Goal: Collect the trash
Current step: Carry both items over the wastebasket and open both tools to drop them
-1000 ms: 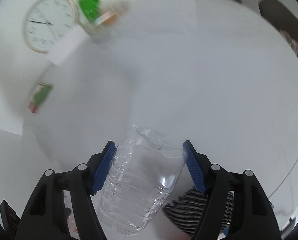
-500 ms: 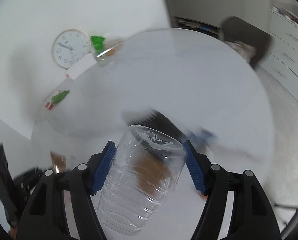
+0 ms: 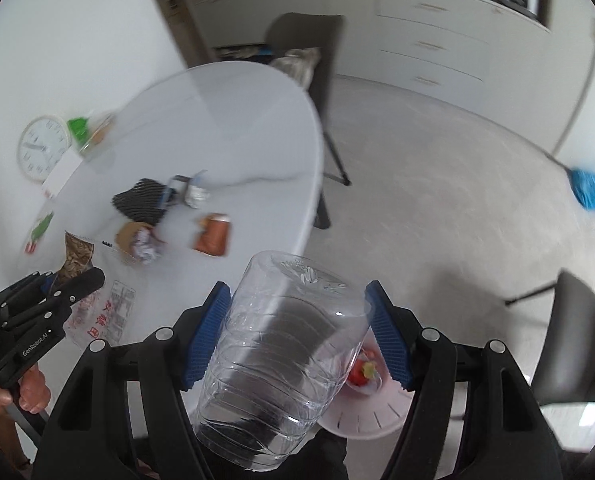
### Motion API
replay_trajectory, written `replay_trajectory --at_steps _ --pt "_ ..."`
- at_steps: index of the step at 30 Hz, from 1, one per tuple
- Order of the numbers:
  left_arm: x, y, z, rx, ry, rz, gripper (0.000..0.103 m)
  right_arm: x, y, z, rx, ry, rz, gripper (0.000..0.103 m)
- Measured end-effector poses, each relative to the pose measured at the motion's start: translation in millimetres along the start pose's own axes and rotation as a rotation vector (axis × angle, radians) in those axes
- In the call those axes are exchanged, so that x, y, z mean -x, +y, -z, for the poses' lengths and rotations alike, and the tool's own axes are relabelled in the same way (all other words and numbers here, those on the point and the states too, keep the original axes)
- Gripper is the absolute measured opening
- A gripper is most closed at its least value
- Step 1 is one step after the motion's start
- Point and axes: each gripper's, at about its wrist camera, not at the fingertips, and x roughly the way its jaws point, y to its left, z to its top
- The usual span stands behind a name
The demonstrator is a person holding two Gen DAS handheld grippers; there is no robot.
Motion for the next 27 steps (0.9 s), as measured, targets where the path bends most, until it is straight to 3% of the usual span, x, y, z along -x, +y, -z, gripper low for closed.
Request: replay_trajectory --at_steps 6,15,18,19,23,27 --pt "-16.6 -47.8 -5.6 -0.104 0.043 0.058 0.028 8.0 -45.2 24.8 -0.085 -0.008 0.051 0.07" --pt "-83.0 -149.4 2.7 -0.283 0.224 0.282 0.029 4.1 -120.1 69.9 -0.157 0.059 0.157 0.07" --pt "-101.2 -176.0 7.7 -0.335 0.267 0.315 0.046 -1.8 -137.5 81.5 -0.183 0.089 0.166 0.07" --pt "-105.4 -182.3 9.0 -0.348 0.276 0.313 0.058 -4.9 -142.6 85.7 -0.192 0.1 0.169 0.07" --pt "-102.7 -199.5 7.6 -0.364 0.259 0.318 0.086 -7.6 -155.2 95.0 -0.217 0.113 0.172 0.07" --pt "-89.9 -201.0 4.8 -0.361 0.229 0.304 0.094 -8.0 -161.7 98.6 -0.23 0.11 0.171 0.07"
